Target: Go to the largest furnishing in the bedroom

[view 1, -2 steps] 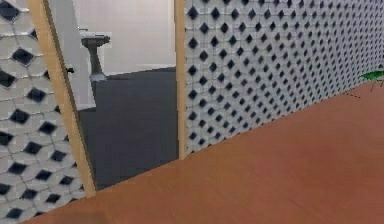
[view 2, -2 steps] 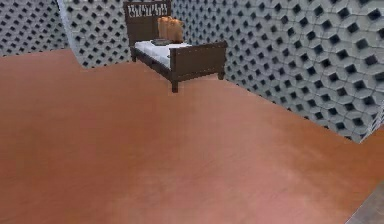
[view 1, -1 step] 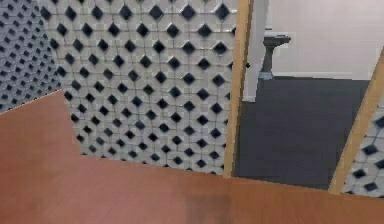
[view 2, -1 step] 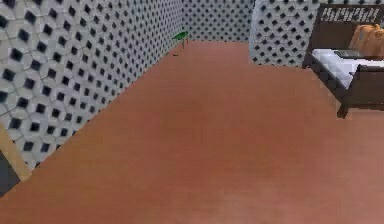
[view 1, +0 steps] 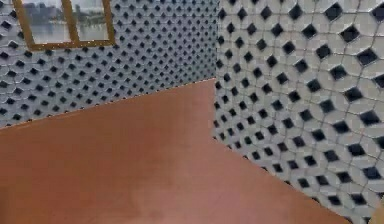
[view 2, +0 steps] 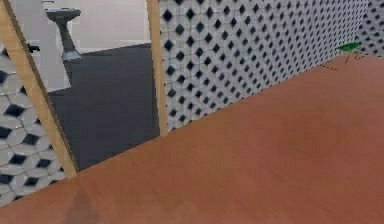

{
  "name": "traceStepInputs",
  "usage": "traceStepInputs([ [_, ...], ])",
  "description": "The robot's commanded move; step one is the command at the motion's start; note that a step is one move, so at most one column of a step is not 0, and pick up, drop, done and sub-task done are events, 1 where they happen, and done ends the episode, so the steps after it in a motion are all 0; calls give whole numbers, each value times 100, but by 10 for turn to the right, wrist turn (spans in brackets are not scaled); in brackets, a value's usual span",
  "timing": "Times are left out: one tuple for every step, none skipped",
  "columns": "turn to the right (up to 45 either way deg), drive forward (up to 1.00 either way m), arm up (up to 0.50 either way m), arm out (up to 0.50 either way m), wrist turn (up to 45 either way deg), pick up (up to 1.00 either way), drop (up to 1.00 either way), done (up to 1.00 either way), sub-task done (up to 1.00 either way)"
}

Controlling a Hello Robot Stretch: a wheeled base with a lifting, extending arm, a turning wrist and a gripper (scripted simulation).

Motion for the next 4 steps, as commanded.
traceStepInputs([
  [0,30,0,0,0,0,0,0,0],
  [-360,0,0,0,0,0,0,0,0],
  [0,100,0,0,0,0,0,0,0],
  [-330,0,0,0,0,0,0,0,0],
])
